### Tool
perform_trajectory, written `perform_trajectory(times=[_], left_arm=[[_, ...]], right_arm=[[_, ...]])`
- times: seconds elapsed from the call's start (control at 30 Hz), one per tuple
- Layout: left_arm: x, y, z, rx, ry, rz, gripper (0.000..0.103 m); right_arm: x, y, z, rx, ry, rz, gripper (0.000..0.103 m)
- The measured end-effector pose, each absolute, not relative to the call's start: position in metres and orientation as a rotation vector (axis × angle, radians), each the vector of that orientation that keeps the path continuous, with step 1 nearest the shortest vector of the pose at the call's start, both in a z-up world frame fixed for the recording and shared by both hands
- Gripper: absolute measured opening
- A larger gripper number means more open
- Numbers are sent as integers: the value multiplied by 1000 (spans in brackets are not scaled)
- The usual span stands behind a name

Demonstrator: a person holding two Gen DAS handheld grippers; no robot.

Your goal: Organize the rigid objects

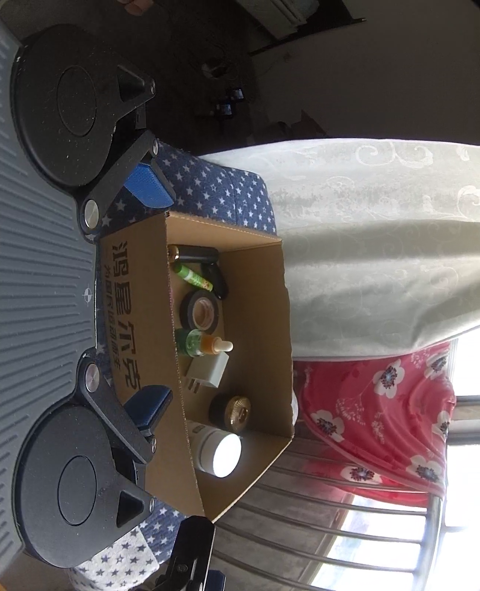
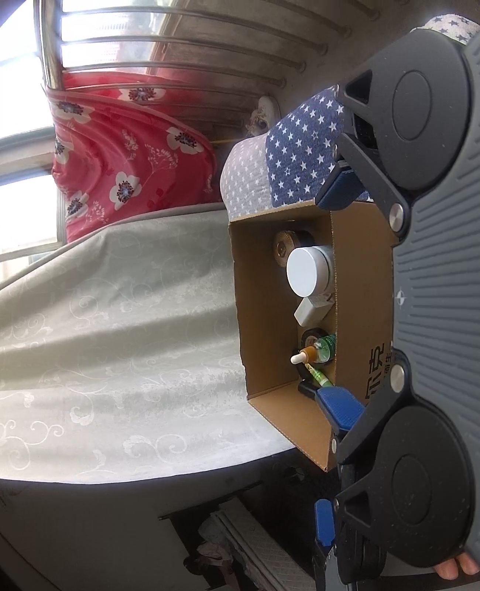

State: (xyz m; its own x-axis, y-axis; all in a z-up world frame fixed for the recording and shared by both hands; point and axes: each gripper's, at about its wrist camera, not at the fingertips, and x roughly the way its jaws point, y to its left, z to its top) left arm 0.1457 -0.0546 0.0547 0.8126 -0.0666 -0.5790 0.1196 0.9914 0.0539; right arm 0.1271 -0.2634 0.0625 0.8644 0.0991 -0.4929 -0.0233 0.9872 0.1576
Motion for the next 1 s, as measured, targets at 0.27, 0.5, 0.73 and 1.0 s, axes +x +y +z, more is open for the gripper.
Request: perform_trajectory(times=[0.27, 0.5, 0.73, 1.0], left_arm=[[157, -53, 51, 85, 635, -88, 103], [164, -50, 53, 79, 637, -78, 103], [169, -50, 53, 72, 643, -81, 103], [173, -50, 53, 68, 646, -79, 103]], right_arm=[[154, -251, 45, 119, 595, 43, 103], [164, -245, 39, 91, 614, 38, 103], [171, -248, 39, 96, 623, 33, 103], [173, -250, 38, 117, 630, 36, 103]])
